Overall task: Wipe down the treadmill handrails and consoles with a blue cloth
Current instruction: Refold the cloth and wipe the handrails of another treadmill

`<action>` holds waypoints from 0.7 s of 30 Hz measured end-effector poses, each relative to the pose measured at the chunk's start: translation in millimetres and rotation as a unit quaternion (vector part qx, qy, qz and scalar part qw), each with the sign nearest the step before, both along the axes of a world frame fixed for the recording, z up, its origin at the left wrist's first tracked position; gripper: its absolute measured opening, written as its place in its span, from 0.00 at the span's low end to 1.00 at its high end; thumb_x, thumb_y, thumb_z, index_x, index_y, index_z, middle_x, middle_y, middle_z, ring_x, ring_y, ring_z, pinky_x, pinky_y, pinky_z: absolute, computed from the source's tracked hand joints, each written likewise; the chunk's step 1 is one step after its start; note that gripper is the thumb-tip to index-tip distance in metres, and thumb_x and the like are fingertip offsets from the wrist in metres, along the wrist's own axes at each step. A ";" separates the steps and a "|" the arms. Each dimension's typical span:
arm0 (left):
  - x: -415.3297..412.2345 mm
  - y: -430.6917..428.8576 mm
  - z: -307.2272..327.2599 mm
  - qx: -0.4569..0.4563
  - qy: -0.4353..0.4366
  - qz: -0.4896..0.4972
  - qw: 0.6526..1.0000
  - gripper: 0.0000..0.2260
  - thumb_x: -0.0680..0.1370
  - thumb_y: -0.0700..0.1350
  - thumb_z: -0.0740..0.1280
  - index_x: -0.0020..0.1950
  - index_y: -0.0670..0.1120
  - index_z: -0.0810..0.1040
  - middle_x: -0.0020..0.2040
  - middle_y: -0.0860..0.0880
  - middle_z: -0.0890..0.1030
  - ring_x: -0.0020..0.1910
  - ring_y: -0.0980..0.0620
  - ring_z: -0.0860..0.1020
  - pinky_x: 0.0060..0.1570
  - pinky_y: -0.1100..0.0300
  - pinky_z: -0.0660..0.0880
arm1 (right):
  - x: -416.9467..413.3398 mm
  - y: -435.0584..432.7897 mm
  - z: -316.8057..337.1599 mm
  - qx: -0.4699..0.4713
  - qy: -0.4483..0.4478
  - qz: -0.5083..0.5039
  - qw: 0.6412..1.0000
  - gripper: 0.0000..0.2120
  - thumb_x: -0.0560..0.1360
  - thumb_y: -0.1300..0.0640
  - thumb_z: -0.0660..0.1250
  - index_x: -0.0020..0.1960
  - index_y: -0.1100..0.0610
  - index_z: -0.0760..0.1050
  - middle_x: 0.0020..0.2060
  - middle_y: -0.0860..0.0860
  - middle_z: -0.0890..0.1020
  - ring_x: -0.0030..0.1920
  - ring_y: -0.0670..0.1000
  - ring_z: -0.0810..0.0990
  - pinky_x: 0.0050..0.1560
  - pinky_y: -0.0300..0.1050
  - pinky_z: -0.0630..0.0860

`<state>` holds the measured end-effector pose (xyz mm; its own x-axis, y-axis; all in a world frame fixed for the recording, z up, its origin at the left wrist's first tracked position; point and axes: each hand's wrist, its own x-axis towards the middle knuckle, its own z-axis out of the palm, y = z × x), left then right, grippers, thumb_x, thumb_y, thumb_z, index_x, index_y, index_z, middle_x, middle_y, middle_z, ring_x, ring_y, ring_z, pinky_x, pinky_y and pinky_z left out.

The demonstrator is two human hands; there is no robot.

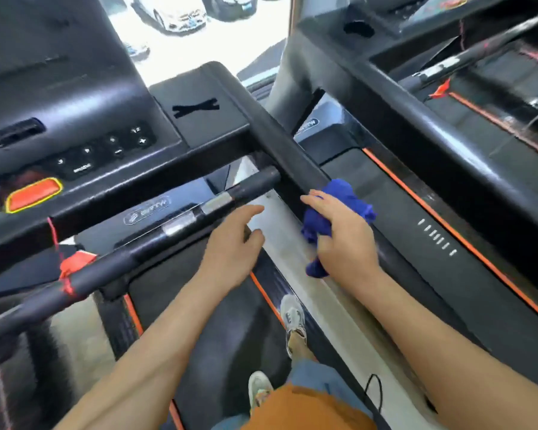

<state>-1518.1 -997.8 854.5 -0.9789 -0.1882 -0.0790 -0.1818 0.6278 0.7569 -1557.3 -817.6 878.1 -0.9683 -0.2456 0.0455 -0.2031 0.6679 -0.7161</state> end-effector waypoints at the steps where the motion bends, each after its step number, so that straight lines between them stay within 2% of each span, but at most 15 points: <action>1: 15.1 -0.6 3.0 0.047 -0.009 0.018 0.999 0.19 0.77 0.42 0.64 0.67 0.54 0.73 0.61 0.55 0.78 0.53 0.53 0.77 0.59 0.61 0.70 | 1.8 -9.9 10.9 -0.113 -0.089 -0.009 0.990 0.30 0.69 0.72 0.55 0.64 0.49 0.77 0.55 0.48 0.82 0.53 0.50 0.81 0.46 0.36 0.78; 2: 30.1 -4.3 5.4 0.087 -0.011 0.039 0.995 0.19 0.77 0.45 0.64 0.67 0.57 0.73 0.60 0.58 0.78 0.55 0.54 0.77 0.60 0.60 0.71 | 6.0 -21.2 22.0 -0.203 -0.142 0.000 0.969 0.28 0.72 0.73 0.56 0.63 0.50 0.76 0.52 0.49 0.83 0.49 0.51 0.82 0.42 0.38 0.79; 4: 62.7 -16.4 10.2 0.159 -0.006 0.078 0.984 0.17 0.74 0.50 0.63 0.60 0.66 0.72 0.54 0.63 0.80 0.52 0.55 0.78 0.59 0.58 0.73 | 16.8 -45.0 33.8 -0.292 -0.188 0.034 0.937 0.23 0.75 0.71 0.61 0.64 0.51 0.74 0.54 0.48 0.82 0.51 0.47 0.82 0.48 0.38 0.78; 5: 78.6 -23.6 11.6 0.189 0.000 0.096 0.977 0.16 0.73 0.51 0.62 0.58 0.68 0.72 0.52 0.63 0.80 0.51 0.56 0.78 0.58 0.58 0.74 | 23.1 -58.4 34.4 -0.318 -0.218 0.043 0.922 0.20 0.76 0.70 0.63 0.63 0.52 0.74 0.55 0.48 0.82 0.53 0.46 0.82 0.52 0.38 0.78; 7: 109.7 -38.7 11.5 0.255 0.018 0.141 0.956 0.15 0.75 0.49 0.64 0.59 0.64 0.72 0.52 0.60 0.81 0.50 0.59 0.79 0.57 0.62 0.75 | 40.9 -85.2 32.1 -0.360 -0.307 0.049 0.880 0.15 0.77 0.65 0.65 0.62 0.58 0.74 0.56 0.55 0.82 0.54 0.52 0.82 0.55 0.46 0.78; 8: 127.7 -46.6 12.9 0.300 0.024 0.179 0.937 0.14 0.77 0.46 0.65 0.60 0.60 0.72 0.50 0.58 0.82 0.47 0.59 0.80 0.52 0.63 0.76 | 52.5 -100.9 29.4 -0.373 -0.366 0.061 0.850 0.14 0.76 0.62 0.66 0.61 0.63 0.74 0.56 0.60 0.82 0.55 0.57 0.82 0.57 0.53 0.78; 10: 156.5 -55.3 18.8 0.390 0.013 0.248 0.887 0.09 0.80 0.42 0.64 0.58 0.54 0.75 0.44 0.55 0.82 0.39 0.56 0.79 0.39 0.64 0.77 | 75.3 -121.3 25.8 -0.382 -0.494 0.058 0.778 0.21 0.72 0.54 0.69 0.60 0.66 0.76 0.56 0.65 0.81 0.57 0.64 0.81 0.61 0.61 0.75; 11: 173.4 -59.6 19.6 0.411 0.017 0.285 0.866 0.06 0.80 0.43 0.65 0.54 0.52 0.78 0.41 0.54 0.83 0.37 0.56 0.79 0.37 0.64 0.76 | 88.0 -131.6 25.1 -0.370 -0.548 0.058 0.749 0.24 0.70 0.50 0.70 0.60 0.65 0.77 0.56 0.64 0.81 0.57 0.63 0.81 0.62 0.60 0.74; 14: 226.2 -66.1 16.4 0.395 0.052 0.377 0.836 0.03 0.74 0.46 0.70 0.44 0.51 0.84 0.39 0.52 0.84 0.39 0.55 0.79 0.43 0.62 0.75 | 122.1 -154.5 10.8 -0.345 -0.650 0.086 0.672 0.31 0.68 0.44 0.70 0.63 0.65 0.76 0.59 0.63 0.80 0.59 0.61 0.79 0.58 0.53 0.77; 16: 259.1 -63.3 13.5 0.368 0.061 0.450 0.812 0.05 0.72 0.44 0.72 0.46 0.48 0.82 0.33 0.53 0.81 0.35 0.58 0.78 0.39 0.66 0.73 | 142.6 -165.9 -3.0 -0.324 -0.679 0.094 0.652 0.28 0.73 0.43 0.65 0.62 0.64 0.77 0.56 0.63 0.82 0.54 0.60 0.83 0.46 0.50 0.82; 18: 293.5 -61.9 10.9 0.325 0.058 0.509 0.795 0.08 0.72 0.40 0.72 0.50 0.46 0.80 0.31 0.51 0.76 0.32 0.57 0.74 0.36 0.67 0.72 | 170.1 -175.1 -12.0 -0.330 -0.710 0.113 0.611 0.26 0.78 0.43 0.58 0.54 0.64 0.82 0.51 0.62 0.84 0.45 0.59 0.85 0.36 0.50 0.82; 19: 310.1 -61.7 9.9 0.310 0.050 0.529 0.788 0.09 0.74 0.36 0.70 0.52 0.44 0.79 0.33 0.49 0.75 0.34 0.56 0.74 0.37 0.64 0.72 | 187.0 -177.9 -16.6 -0.337 -0.720 0.119 0.595 0.26 0.78 0.43 0.57 0.50 0.64 0.84 0.51 0.62 0.84 0.43 0.58 0.85 0.34 0.50 0.82; 21: 344.2 -65.8 4.7 0.254 0.030 0.579 0.774 0.12 0.75 0.29 0.63 0.54 0.40 0.79 0.35 0.48 0.76 0.34 0.57 0.75 0.41 0.60 0.73 | 220.3 -181.7 -25.0 -0.353 -0.737 0.129 0.561 0.26 0.77 0.43 0.58 0.50 0.63 0.84 0.54 0.62 0.83 0.45 0.58 0.85 0.36 0.52 0.82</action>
<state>-1173.9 -1063.5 859.2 -0.1811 -0.9021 -0.3917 -0.3558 -0.3112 0.8812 -1337.0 -999.3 853.1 -0.0170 -0.8115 -0.5842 0.9334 0.1966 -0.3003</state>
